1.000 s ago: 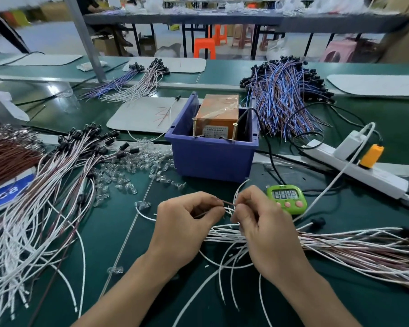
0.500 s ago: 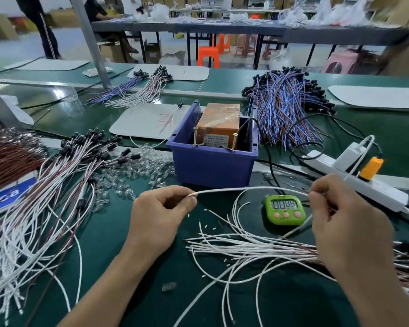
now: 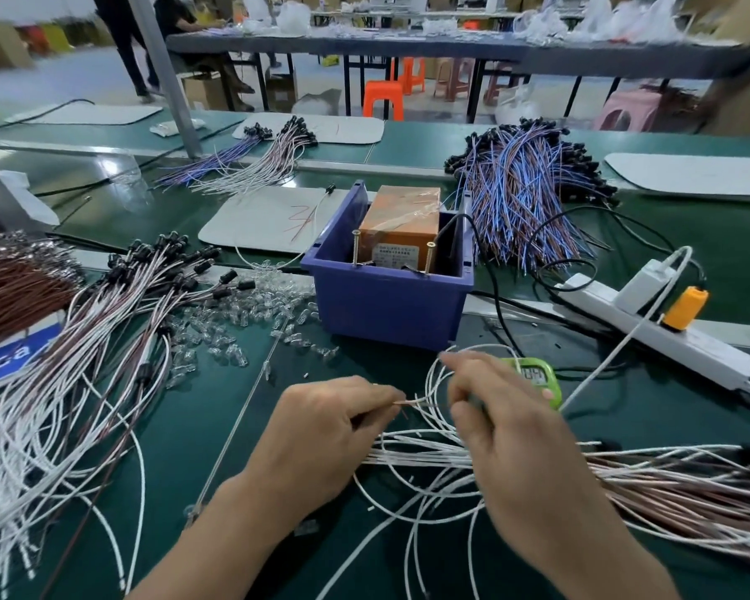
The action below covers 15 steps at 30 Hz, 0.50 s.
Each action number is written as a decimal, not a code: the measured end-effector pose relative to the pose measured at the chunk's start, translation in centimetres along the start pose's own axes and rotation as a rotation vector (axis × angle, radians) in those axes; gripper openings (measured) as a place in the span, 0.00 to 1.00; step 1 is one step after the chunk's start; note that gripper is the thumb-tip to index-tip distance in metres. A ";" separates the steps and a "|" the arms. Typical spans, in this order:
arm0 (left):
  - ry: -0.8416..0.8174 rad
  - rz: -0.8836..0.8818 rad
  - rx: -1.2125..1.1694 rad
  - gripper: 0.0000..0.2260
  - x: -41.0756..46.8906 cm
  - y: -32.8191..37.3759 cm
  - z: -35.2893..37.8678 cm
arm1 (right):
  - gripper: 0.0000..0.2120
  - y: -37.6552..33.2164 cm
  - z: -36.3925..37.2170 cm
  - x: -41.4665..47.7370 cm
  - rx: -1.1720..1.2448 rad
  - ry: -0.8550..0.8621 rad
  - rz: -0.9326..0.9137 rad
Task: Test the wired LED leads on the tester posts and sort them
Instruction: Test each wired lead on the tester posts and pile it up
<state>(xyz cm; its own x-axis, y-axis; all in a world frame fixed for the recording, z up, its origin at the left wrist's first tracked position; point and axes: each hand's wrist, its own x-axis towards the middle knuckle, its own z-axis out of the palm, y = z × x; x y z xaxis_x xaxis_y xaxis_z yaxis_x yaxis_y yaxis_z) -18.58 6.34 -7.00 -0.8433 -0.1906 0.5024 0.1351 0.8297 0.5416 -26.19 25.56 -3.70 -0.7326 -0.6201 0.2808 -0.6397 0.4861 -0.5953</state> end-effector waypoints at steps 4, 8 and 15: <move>0.086 -0.040 -0.125 0.07 -0.1 0.7 -0.2 | 0.08 -0.2 0.9 -0.2 0.062 -0.141 -0.093; 0.123 -0.165 -0.255 0.09 -0.2 1.0 0.0 | 0.05 0.0 1.0 -0.2 0.089 -0.095 -0.077; 0.140 -0.228 -0.337 0.06 -0.2 1.1 0.2 | 0.08 0.6 1.2 0.2 0.296 -0.001 0.036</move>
<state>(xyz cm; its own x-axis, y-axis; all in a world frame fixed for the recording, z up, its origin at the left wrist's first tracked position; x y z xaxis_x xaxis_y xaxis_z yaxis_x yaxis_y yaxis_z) -18.37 7.38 -6.70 -0.7956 -0.4378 0.4187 0.1358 0.5448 0.8275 -26.43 24.95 -4.89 -0.7533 -0.6064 0.2546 -0.5174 0.3075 -0.7986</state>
